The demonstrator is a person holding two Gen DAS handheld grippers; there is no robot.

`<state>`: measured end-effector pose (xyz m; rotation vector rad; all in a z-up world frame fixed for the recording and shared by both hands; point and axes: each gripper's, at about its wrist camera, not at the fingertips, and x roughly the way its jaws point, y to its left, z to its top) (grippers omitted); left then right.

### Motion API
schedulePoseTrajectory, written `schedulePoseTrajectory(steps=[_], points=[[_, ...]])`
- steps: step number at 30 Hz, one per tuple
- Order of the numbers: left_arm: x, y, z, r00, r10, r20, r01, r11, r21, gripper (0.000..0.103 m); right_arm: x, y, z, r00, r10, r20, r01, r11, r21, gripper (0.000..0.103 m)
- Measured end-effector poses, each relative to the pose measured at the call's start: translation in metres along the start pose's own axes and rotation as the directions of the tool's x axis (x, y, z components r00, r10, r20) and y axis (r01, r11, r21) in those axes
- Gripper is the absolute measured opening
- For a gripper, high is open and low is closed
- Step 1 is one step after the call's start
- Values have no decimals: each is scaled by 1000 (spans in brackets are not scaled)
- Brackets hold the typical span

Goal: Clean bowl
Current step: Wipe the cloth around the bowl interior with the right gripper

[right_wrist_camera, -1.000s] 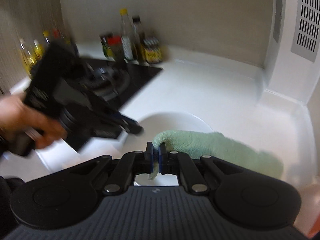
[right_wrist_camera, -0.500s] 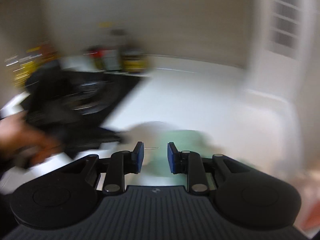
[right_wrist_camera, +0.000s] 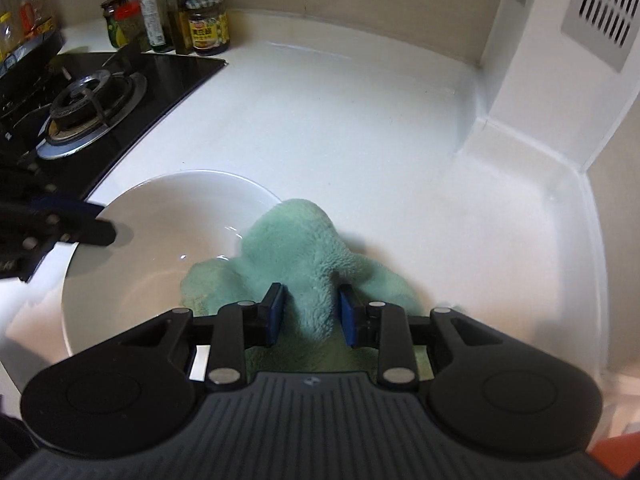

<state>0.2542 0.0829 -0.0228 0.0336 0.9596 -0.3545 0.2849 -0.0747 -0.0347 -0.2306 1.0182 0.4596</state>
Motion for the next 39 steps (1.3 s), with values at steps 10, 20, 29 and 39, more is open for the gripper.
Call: schedulePoseTrajectory(steps=[10,20,29,39], points=[[-6,-11,-15,996,74,41,-69,991,-112,10,15,-11,-3,998,67,-16,-67,998,15,19],[13,-4,8,998,24,-57,-17,993,116,6,-1,-2,-30,989,139,-55,-133,986,98,22],[22,-12,20,988,-94,-122,140,881,453,13,0,1,-22,973,133,-189,-138,990,-11,26],[25,-27,27,982,-91,-163,171,785,596,16,22,20,12,966,-5,-259,-95,924,-371,24]])
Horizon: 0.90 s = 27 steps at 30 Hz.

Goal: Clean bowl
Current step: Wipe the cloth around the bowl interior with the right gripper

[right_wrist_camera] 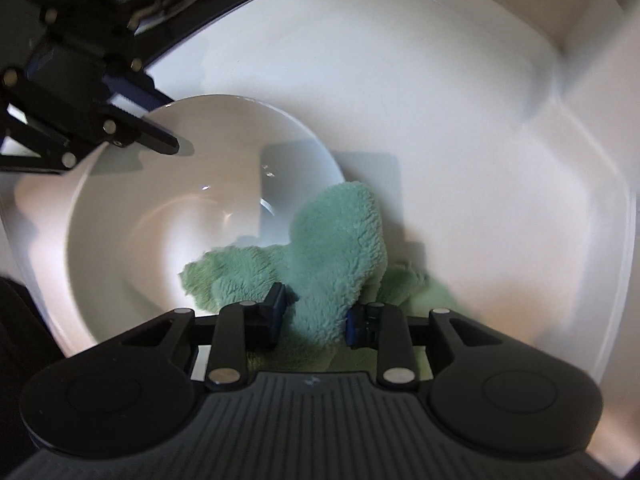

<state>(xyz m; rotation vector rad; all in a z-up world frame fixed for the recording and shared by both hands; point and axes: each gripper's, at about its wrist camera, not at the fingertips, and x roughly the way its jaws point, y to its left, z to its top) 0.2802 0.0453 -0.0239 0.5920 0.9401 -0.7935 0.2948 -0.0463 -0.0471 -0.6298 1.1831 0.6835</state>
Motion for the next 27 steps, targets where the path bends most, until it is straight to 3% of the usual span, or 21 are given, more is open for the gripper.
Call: schedulePoseTrajectory(steps=[5,9,13,17,19,20,22,27], points=[[2,-2,6,1000,-9,-12,9,1000,4,14,3,8,26,999,-19,30,26,968,-250,24],[2,-2,6,1000,-5,-9,5,998,-55,12,1,15,44,995,35,95,3,926,-377,25],[-3,2,-3,1000,23,12,-19,964,-264,10,-1,4,42,990,69,120,-30,952,-305,23],[-13,-4,-17,997,74,11,-61,889,-454,10,-4,-11,22,986,77,149,-65,994,-83,19],[-13,-9,-21,996,85,-1,-74,869,-490,10,-6,-15,9,985,75,154,-77,997,6,16],[-12,-12,-22,996,90,-5,-81,868,-490,10,-7,-16,4,986,75,152,-81,996,33,16],[-8,-14,-21,997,75,-6,-69,893,-444,8,-9,-15,-6,987,75,142,-85,994,63,16],[-2,-12,-13,1000,4,-10,-7,963,-270,7,-15,-10,-30,991,118,58,-117,993,-22,17]])
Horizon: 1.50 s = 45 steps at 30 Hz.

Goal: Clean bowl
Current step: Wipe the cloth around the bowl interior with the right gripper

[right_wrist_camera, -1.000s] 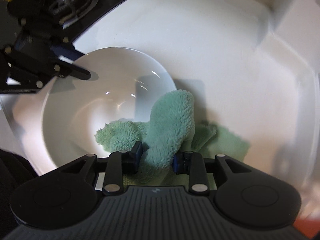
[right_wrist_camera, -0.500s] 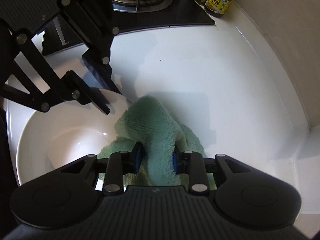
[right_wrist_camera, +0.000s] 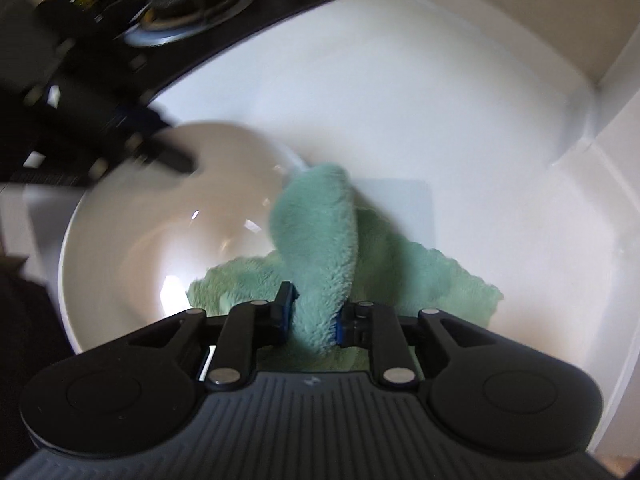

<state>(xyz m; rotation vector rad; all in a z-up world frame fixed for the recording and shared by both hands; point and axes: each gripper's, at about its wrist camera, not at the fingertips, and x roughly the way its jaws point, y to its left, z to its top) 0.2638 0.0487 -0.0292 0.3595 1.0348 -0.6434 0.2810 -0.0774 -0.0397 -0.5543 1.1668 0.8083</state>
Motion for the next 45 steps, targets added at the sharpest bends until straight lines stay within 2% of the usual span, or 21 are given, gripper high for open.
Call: schedulePoseTrajectory(steps=[5,8,10,13,15,16,19,21,24,25,26,29,31,34,37,40,42,43,44,45], points=[[5,-7,15,1000,-9,-23,14,977,214,10,0,0,6,997,-58,-45,50,987,-153,21],[5,-10,19,999,-22,-33,31,958,285,10,4,5,17,995,-96,-23,86,955,-283,25],[3,-9,18,999,-33,-35,42,953,299,11,6,8,24,995,-103,4,98,936,-338,28],[0,-5,14,999,-42,-14,44,972,229,10,4,4,27,995,-90,29,95,944,-315,28],[-5,-1,6,999,-39,7,38,991,125,10,0,-5,22,996,-69,52,79,969,-235,26],[-9,0,1,999,-30,20,28,997,70,14,-1,-8,20,997,-58,58,68,979,-192,24],[-23,-4,-19,999,0,51,2,999,-44,15,-10,-23,1,996,-58,72,61,998,-32,22],[-28,-7,-28,998,15,61,-10,997,-77,18,-13,-22,-9,993,-90,74,88,996,33,22],[-32,-10,-33,997,25,68,-20,997,-75,18,-19,-15,-24,991,-121,48,118,991,60,21],[-33,-6,-32,998,16,65,-12,998,-59,16,-20,-12,-26,992,-119,35,117,992,54,20],[-34,-1,-30,998,7,61,-4,999,-43,7,-21,-8,-29,994,-105,13,105,994,39,20],[-35,1,-23,998,-48,45,46,998,42,6,-26,-12,-37,998,-37,-45,37,999,-5,19],[-33,1,-15,997,-66,36,61,991,121,6,-28,-17,-38,998,-28,-65,26,999,-31,19],[-29,1,-7,997,-75,23,68,972,226,8,-28,-20,-33,994,-86,-68,78,991,-104,23],[-26,0,-1,997,-80,12,73,956,284,8,-30,-20,-25,990,-137,-26,131,979,-157,23],[-33,0,-6,995,-98,19,89,956,281,8,-32,-18,-23,987,-161,13,161,971,-178,26],[-36,5,-11,994,-100,36,90,972,216,7,-35,-20,-26,987,-160,29,163,972,-170,25],[-39,8,-15,995,-93,42,85,983,165,11,-38,-24,-30,988,-150,34,153,978,-139,23],[-41,11,-18,995,-87,48,81,990,113,23,-39,-30,-32,991,-130,35,133,988,-80,22],[-45,12,-23,997,-67,48,64,996,62,25,-40,-37,-35,994,-107,37,107,994,-6,20]])
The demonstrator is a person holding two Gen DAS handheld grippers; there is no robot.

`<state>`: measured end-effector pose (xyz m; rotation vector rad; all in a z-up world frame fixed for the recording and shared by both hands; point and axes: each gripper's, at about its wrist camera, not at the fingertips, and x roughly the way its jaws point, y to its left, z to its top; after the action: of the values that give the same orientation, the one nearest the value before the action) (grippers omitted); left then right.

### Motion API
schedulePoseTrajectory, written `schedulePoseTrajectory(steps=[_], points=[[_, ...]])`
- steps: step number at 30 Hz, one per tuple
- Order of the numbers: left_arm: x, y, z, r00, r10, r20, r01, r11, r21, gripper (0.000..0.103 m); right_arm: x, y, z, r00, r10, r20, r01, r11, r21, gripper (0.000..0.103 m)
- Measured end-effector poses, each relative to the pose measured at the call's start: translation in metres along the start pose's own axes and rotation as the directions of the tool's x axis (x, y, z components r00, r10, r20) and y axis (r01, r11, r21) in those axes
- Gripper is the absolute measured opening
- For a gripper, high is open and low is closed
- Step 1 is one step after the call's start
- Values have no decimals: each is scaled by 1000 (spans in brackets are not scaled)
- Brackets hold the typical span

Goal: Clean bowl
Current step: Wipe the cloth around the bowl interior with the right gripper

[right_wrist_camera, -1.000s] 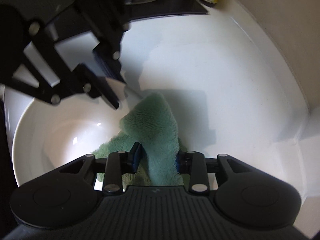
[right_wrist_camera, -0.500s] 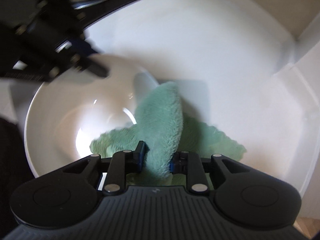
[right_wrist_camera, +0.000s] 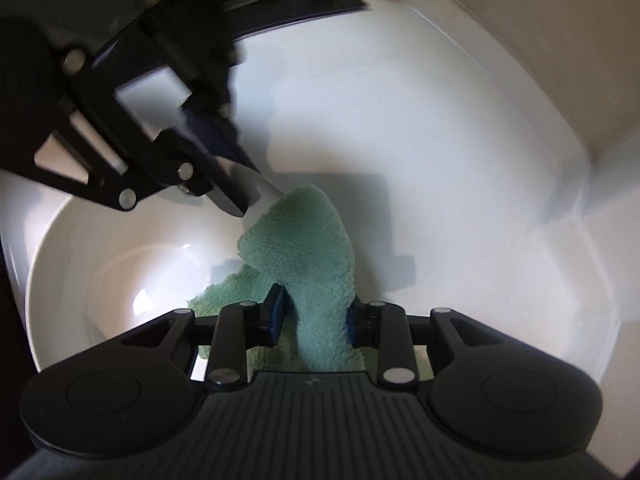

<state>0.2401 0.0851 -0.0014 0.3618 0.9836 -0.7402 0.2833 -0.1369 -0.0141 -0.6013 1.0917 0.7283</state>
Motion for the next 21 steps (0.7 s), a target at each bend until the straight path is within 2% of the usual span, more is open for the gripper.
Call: schedulePoseTrajectory(steps=[3,6,8,9,12,14,17,21], points=[[-14,-5,-18,998,67,-14,-69,989,-131,26,0,-5,-8,1000,1,12,-2,993,121,18],[-20,-10,-29,996,86,-6,-85,984,-159,26,-7,-5,-19,1000,-13,13,10,981,194,16],[-23,-11,-34,997,76,6,-74,984,-162,10,-1,11,-11,1000,-9,0,9,981,194,16],[-24,-10,-34,998,65,10,-62,985,-158,7,-3,16,-12,1000,4,-18,-1,985,173,16],[-25,-8,-31,1000,19,4,-18,997,-69,7,0,24,-6,995,67,-75,-59,993,99,17],[-25,-8,-25,1000,-8,-5,8,1000,1,6,1,22,-4,991,80,-110,-74,996,56,18],[-22,-8,-18,1000,-23,-20,25,993,115,7,6,17,7,988,51,-147,-57,997,-42,20],[-25,-7,-15,999,-16,-46,25,979,201,8,11,19,25,990,-19,-139,-8,983,-185,23]])
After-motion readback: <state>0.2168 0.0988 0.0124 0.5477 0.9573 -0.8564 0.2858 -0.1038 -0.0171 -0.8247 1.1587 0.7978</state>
